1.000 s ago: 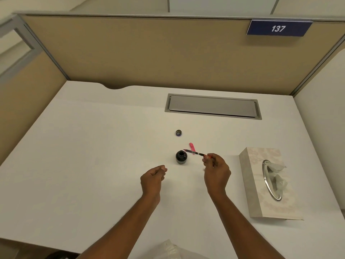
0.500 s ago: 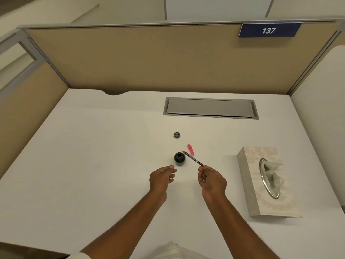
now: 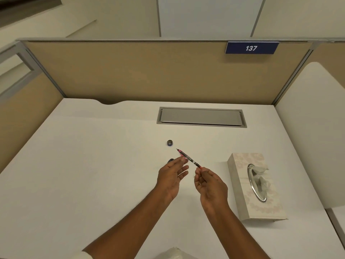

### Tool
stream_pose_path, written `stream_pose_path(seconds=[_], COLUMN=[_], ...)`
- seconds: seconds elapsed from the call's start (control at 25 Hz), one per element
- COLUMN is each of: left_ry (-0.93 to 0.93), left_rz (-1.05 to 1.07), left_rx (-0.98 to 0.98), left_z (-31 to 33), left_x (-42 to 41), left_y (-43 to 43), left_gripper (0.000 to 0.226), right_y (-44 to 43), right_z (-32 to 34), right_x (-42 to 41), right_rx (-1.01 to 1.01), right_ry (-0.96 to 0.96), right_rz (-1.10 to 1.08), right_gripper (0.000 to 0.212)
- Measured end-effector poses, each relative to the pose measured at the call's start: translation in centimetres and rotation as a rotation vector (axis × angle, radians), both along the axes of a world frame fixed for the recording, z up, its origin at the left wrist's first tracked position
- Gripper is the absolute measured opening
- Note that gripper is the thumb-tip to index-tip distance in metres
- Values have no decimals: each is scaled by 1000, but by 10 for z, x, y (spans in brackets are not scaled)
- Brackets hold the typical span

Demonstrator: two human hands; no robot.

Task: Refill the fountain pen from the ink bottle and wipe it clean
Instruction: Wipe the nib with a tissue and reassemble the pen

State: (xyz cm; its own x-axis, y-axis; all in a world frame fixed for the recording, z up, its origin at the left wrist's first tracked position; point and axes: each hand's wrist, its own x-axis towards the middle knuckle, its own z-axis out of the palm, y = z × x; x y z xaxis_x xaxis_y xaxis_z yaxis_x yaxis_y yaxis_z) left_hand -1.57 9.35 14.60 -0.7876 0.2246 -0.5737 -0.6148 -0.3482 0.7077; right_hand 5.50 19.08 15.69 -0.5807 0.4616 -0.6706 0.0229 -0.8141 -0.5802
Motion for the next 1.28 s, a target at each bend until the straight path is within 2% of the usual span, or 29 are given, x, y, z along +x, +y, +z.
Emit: stream_pose_path(seconds=[0.08, 0.48, 0.68, 0.8, 0.96, 1.08, 1.16, 1.28], left_ry=[18, 12, -34, -52, -41, -37, -44, -60], left_rz=[15, 84, 82, 79, 51, 38, 26, 8], left_rx=[37, 111, 121, 115, 132, 151, 155, 156], left_z=[7, 24, 24, 24, 23, 19, 14, 11], left_x=[1, 14, 20, 21, 21, 20, 20, 22], left_y=[3, 13, 21, 26, 30, 30, 29, 29], left_gripper=[22, 31, 14, 4, 22, 26, 25, 22], right_y=[-1, 4, 12, 16, 30, 67, 102, 143], right_z=[8, 20, 17, 12, 4, -3, -8, -24], right_x=[3, 21, 30, 37, 47, 56, 65, 73], right_rx=[-3, -25, -29, 46, 334, 762, 1064, 1289], right_ry=[31, 57, 47, 23, -78, -235, -399, -570], right_rz=[6, 58, 66, 97, 15, -70, -55, 58], right_gripper=[9, 13, 12, 10, 6, 3, 9, 26])
